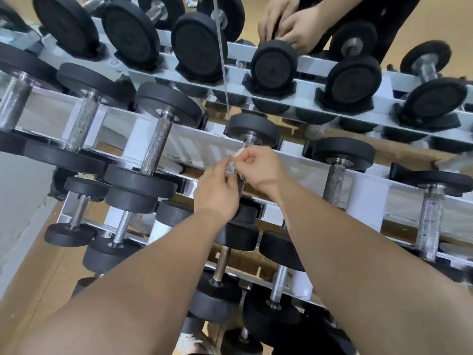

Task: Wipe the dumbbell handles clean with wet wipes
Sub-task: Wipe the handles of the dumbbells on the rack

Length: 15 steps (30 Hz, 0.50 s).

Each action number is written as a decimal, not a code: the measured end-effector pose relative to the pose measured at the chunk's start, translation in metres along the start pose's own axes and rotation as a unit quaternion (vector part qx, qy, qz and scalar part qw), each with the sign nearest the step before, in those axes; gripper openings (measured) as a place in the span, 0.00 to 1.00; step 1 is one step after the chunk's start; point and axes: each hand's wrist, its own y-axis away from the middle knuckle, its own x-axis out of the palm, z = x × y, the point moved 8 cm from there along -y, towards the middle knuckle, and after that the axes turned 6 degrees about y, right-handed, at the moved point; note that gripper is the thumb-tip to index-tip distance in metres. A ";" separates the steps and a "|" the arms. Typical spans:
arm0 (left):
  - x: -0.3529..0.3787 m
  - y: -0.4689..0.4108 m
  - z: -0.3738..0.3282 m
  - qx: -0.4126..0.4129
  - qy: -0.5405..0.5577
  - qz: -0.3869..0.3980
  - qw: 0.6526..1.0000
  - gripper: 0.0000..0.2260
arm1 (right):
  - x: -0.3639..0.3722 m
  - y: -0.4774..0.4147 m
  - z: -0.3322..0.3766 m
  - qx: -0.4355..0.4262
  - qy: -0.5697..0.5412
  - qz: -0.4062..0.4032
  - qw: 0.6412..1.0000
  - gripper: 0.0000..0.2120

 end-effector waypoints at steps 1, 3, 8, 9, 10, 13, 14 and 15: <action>0.001 -0.003 -0.009 0.028 0.003 0.021 0.999 0.22 | 0.000 0.000 -0.003 0.013 -0.009 0.003 1.000 0.10; 0.004 -0.016 -0.021 0.053 0.012 0.057 0.997 0.22 | -0.001 -0.001 -0.003 0.019 -0.021 0.009 1.000 0.11; -0.005 -0.035 -0.031 0.052 -0.003 0.005 0.999 0.11 | -0.007 0.003 -0.017 0.051 -0.137 -0.006 0.989 0.08; -0.006 -0.035 -0.030 0.039 0.010 -0.003 0.999 0.09 | -0.010 0.003 -0.021 0.041 -0.130 -0.020 0.990 0.06; -0.006 -0.035 -0.029 0.026 0.027 -0.007 0.999 0.08 | -0.013 0.004 -0.024 0.027 -0.120 -0.027 0.992 0.07; -0.007 -0.033 -0.032 0.015 0.087 -0.001 0.996 0.08 | -0.014 0.005 -0.029 0.005 -0.143 0.002 0.990 0.08; -0.008 -0.031 -0.035 0.021 0.105 0.000 0.994 0.08 | -0.014 0.006 -0.029 0.004 -0.156 0.016 0.988 0.05; -0.011 -0.030 -0.037 0.030 0.113 -0.002 0.993 0.10 | -0.015 0.006 -0.028 0.003 -0.165 0.025 0.986 0.03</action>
